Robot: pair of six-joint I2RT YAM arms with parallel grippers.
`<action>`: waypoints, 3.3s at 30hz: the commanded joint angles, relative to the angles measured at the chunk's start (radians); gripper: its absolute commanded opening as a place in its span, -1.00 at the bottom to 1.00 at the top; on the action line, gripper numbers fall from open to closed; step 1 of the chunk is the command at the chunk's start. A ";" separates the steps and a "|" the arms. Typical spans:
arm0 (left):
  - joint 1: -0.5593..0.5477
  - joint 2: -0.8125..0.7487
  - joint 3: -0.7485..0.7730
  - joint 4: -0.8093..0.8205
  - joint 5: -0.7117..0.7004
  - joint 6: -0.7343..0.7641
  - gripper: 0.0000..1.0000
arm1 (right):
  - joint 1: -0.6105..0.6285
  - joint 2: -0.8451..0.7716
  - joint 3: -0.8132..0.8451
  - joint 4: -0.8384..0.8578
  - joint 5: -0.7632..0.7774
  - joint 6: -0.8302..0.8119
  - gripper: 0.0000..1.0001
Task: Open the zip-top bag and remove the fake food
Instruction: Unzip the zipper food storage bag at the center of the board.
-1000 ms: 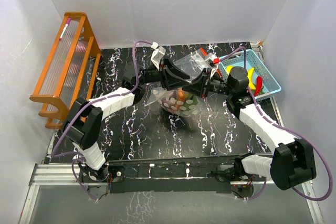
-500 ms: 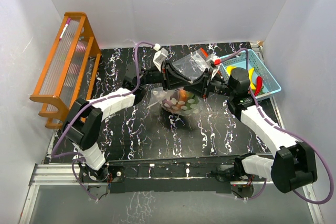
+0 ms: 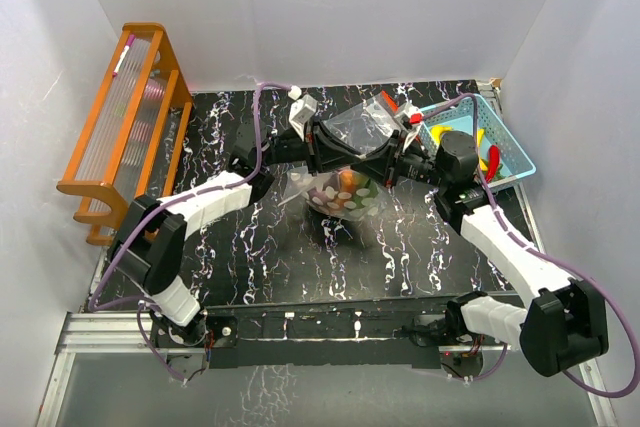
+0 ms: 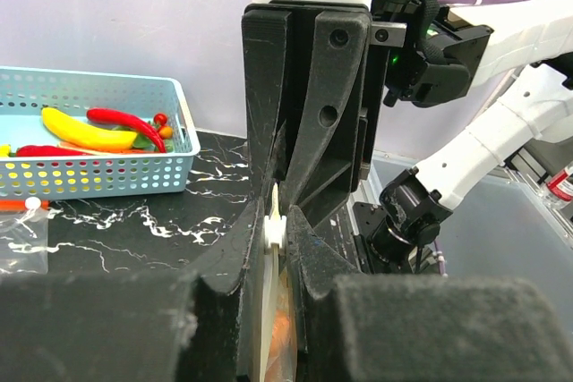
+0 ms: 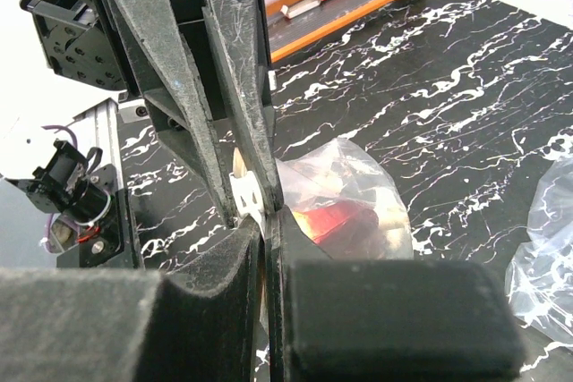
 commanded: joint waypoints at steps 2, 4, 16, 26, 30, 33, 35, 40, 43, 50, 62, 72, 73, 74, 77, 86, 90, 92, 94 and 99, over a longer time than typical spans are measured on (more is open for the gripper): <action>-0.006 -0.059 -0.038 -0.039 0.014 0.051 -1.00 | -0.005 -0.052 0.006 0.041 0.112 -0.007 -0.85; -0.005 -0.070 -0.057 -0.046 0.013 0.059 -1.00 | -0.005 -0.055 -0.003 0.043 0.116 -0.002 -0.85; 0.025 -0.169 -0.150 -0.198 -0.059 0.176 -1.00 | -0.005 -0.048 -0.017 0.060 0.202 0.028 -0.85; 0.026 -0.253 -0.264 -0.283 -0.181 0.229 -1.00 | -0.006 -0.028 -0.038 0.111 0.274 0.103 -0.84; 0.026 -0.256 -0.265 -0.278 -0.226 0.228 -1.00 | -0.006 -0.028 -0.079 0.197 0.271 0.189 -0.24; 0.027 -0.245 -0.258 -0.254 -0.255 0.213 -1.00 | 0.008 -0.015 -0.137 0.336 0.237 0.290 0.35; 0.025 -0.231 -0.257 -0.225 -0.270 0.198 -1.00 | 0.048 -0.027 -0.199 0.398 0.320 0.357 0.52; 0.025 -0.200 -0.296 -0.088 -0.330 0.129 -1.00 | 0.142 -0.090 -0.388 0.574 0.659 0.564 0.58; 0.025 -0.177 -0.307 -0.050 -0.331 0.104 -1.00 | 0.156 -0.086 -0.401 0.586 0.748 0.603 0.59; 0.024 -0.188 -0.321 -0.048 -0.353 0.109 -1.00 | 0.158 -0.022 -0.356 0.679 0.741 0.639 0.69; 0.024 -0.173 -0.320 -0.002 -0.368 0.080 -1.00 | 0.204 0.189 -0.262 0.786 0.684 0.683 0.61; 0.024 -0.156 -0.300 -0.043 -0.375 0.098 -1.00 | 0.218 0.226 -0.201 0.706 0.703 0.675 -0.82; 0.024 -0.153 -0.300 -0.041 -0.373 0.096 -1.00 | 0.217 0.227 -0.196 0.688 0.713 0.675 -0.85; 0.024 -0.151 -0.303 -0.033 -0.377 0.091 -1.00 | 0.218 0.228 -0.194 0.672 0.722 0.676 -0.85; 0.023 -0.145 -0.302 -0.034 -0.379 0.088 -1.00 | 0.216 0.222 -0.175 0.608 0.752 0.680 -0.85; 0.023 -0.196 -0.348 -0.082 -0.401 0.120 -1.00 | 0.043 0.206 -0.128 0.551 0.621 0.724 -0.85; 0.023 -0.214 -0.364 -0.093 -0.415 0.128 -1.00 | -0.001 0.211 -0.102 0.522 0.539 0.696 -0.85; 0.023 -0.216 -0.369 -0.081 -0.424 0.127 -1.00 | 0.000 0.236 -0.076 0.490 0.476 0.683 -0.84; 0.023 -0.208 -0.365 -0.069 -0.428 0.121 -1.00 | 0.030 0.246 -0.107 0.533 0.487 0.705 -0.17; 0.023 -0.176 -0.353 -0.019 -0.452 0.090 -1.00 | 0.139 0.248 -0.178 0.643 0.559 0.699 0.61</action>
